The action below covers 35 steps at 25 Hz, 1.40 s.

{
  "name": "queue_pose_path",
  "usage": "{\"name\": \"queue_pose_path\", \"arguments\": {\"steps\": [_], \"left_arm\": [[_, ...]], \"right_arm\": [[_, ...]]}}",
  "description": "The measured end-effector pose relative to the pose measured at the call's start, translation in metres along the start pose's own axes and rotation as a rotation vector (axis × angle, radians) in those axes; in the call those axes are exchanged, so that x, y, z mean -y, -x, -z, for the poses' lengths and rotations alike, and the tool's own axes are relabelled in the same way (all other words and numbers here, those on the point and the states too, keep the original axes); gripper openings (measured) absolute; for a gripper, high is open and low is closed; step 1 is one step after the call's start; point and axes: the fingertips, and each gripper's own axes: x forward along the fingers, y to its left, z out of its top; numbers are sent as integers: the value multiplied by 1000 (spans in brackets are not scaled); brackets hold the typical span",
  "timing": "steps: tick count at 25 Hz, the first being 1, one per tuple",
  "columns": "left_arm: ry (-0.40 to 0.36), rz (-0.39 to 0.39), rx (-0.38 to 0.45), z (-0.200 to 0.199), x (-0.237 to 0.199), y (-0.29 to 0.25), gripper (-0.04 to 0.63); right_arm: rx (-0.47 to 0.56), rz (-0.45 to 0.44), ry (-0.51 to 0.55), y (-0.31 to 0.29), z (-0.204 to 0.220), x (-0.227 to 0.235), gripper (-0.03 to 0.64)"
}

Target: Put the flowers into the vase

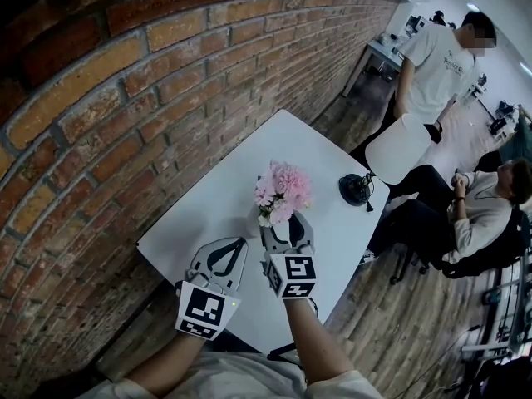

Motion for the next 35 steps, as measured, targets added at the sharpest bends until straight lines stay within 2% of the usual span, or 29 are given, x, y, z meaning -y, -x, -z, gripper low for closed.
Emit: {"name": "queue_pose_path", "arguments": {"steps": [19, 29, 35], "left_arm": [[2, 8, 13, -4, 6, 0, 8], [2, 17, 20, -6, 9, -2, 8], [5, 21, 25, -6, 11, -2, 8]], "right_arm": [[-67, 24, 6, 10, 17, -2, 235], [-54, 52, -14, 28, 17, 0, 235], [-48, 67, -16, 40, 19, -2, 205]]}}
